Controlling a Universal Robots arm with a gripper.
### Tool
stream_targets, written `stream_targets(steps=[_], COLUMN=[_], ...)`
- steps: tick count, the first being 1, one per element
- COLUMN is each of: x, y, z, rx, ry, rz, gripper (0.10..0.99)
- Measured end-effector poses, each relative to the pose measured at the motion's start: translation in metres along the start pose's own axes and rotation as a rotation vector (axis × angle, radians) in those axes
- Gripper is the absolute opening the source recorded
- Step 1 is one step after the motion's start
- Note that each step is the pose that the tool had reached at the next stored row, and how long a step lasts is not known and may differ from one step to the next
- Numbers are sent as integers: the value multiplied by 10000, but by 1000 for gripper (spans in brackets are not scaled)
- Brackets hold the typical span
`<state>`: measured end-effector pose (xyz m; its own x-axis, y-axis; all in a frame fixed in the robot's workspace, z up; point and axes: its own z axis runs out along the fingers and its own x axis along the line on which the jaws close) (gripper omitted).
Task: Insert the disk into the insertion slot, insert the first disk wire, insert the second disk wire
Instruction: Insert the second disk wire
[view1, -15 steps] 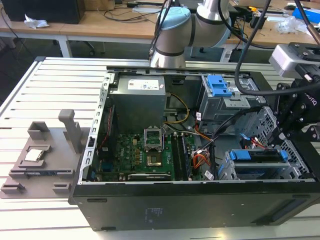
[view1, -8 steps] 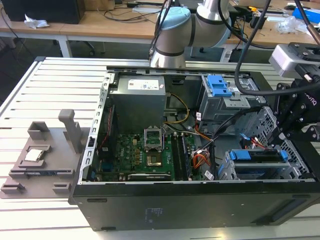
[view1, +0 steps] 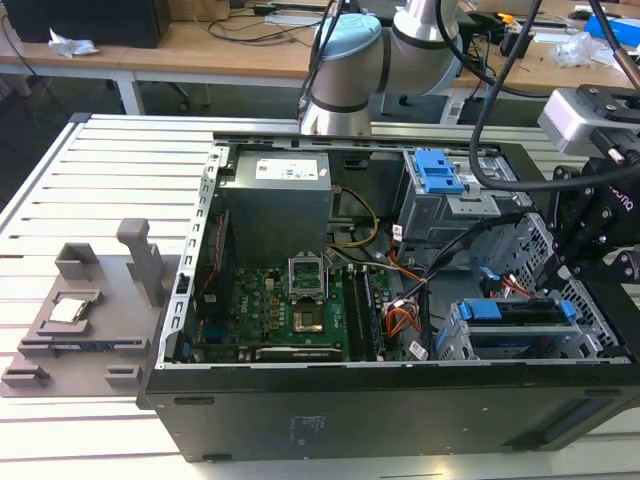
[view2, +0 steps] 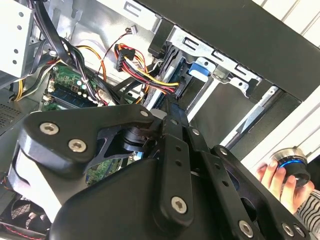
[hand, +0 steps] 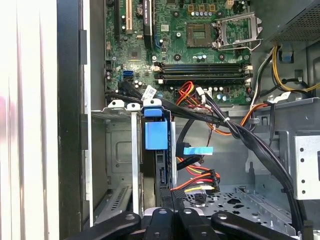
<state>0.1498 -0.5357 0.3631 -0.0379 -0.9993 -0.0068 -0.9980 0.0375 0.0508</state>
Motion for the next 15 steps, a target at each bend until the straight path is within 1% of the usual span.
stream_targets(steps=[2,3,4,10,12,13,15], x=[0,2,2,6,3,-17,-67], y=[15,48,67,160,250,282,314], z=[1,2,4,8,13,15,17], rx=[0,0,0,0,0,0,0], ry=[-1,0,-1,0,0,-1,-1], rz=[0,0,0,0,0,0,0], gripper=[106,106,106,106,106,106,106])
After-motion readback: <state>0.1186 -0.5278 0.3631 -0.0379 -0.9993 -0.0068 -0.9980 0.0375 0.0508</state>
